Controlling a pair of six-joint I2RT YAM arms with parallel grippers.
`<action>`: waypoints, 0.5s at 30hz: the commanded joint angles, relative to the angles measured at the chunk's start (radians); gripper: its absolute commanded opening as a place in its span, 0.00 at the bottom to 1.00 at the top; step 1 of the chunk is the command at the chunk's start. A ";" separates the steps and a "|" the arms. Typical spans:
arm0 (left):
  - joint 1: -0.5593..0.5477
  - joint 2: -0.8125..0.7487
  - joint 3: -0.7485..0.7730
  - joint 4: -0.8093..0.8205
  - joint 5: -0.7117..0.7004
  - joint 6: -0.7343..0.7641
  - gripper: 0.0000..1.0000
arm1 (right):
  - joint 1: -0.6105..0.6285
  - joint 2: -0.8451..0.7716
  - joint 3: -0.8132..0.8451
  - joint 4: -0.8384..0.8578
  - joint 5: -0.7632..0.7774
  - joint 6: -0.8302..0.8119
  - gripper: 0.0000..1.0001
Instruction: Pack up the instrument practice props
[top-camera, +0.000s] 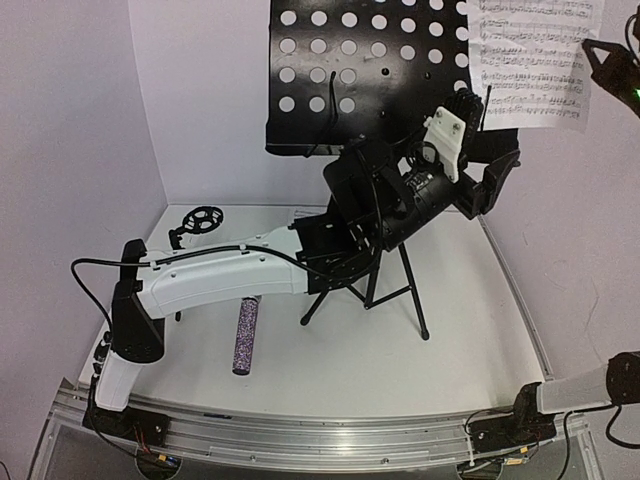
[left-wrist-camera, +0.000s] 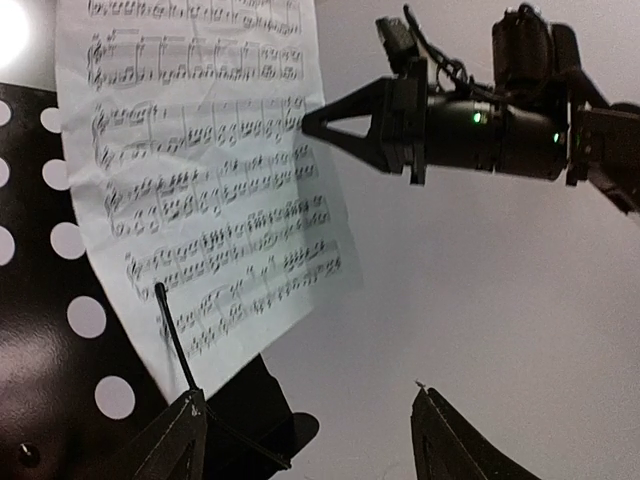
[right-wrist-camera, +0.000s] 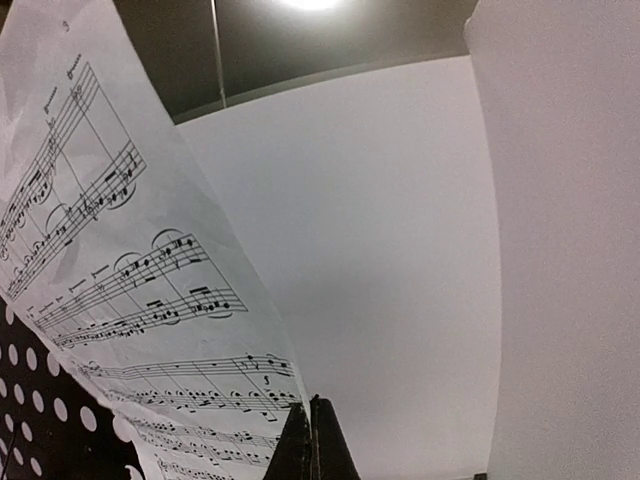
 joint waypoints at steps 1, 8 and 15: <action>0.009 -0.047 -0.025 0.047 -0.011 0.026 0.70 | -0.001 -0.028 0.077 0.043 0.207 -0.057 0.00; 0.009 -0.088 -0.083 0.053 0.038 0.039 0.69 | -0.001 -0.080 0.113 0.088 0.448 -0.117 0.00; 0.005 -0.218 -0.228 0.043 0.189 0.075 0.69 | -0.001 -0.185 -0.146 0.080 0.556 -0.231 0.00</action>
